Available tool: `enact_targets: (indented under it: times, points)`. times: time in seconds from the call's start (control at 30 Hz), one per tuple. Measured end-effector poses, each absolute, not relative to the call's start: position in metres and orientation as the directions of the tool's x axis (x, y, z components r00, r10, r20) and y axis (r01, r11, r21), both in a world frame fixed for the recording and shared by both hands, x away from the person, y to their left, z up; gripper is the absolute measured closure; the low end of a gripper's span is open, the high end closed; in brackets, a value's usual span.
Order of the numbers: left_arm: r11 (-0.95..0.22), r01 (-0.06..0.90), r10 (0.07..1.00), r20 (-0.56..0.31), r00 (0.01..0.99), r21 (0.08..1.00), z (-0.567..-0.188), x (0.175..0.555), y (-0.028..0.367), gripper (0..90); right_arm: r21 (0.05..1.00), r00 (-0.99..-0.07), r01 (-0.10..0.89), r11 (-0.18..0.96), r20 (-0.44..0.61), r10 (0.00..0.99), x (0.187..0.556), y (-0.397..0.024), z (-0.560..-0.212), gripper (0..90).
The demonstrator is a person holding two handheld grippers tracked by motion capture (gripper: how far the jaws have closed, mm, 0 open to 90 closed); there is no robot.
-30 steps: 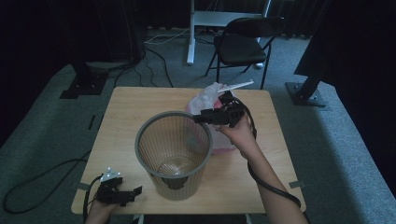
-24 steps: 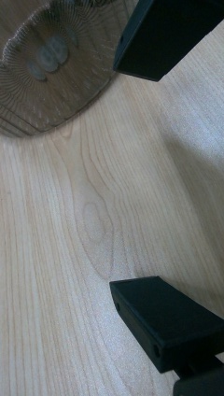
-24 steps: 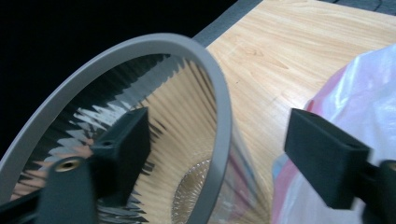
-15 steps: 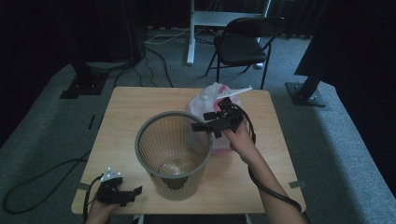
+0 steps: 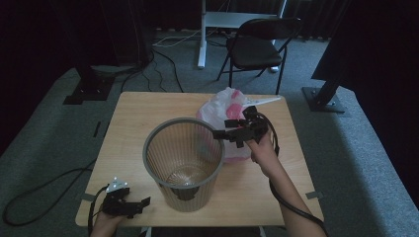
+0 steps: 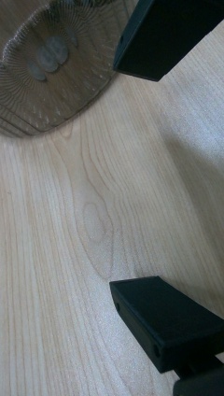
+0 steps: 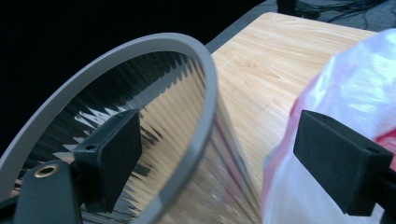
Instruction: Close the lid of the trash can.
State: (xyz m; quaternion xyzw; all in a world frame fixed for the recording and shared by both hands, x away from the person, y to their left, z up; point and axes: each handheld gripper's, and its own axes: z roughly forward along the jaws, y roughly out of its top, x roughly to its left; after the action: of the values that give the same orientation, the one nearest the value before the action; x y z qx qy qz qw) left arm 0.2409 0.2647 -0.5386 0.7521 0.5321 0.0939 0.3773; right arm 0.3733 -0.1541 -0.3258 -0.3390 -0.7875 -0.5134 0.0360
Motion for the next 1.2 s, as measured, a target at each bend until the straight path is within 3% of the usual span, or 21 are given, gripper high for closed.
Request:
enact_targets:
  times: [1.2]
  points:
    - [-0.152, 0.728, 0.874, -0.254, 0.415, 0.668, -0.539, 0.241, 0.265, 0.0, 0.788, -0.687, 0.603, 0.126, 0.432, 0.584, 0.337, -0.225, -0.375, 14.7]
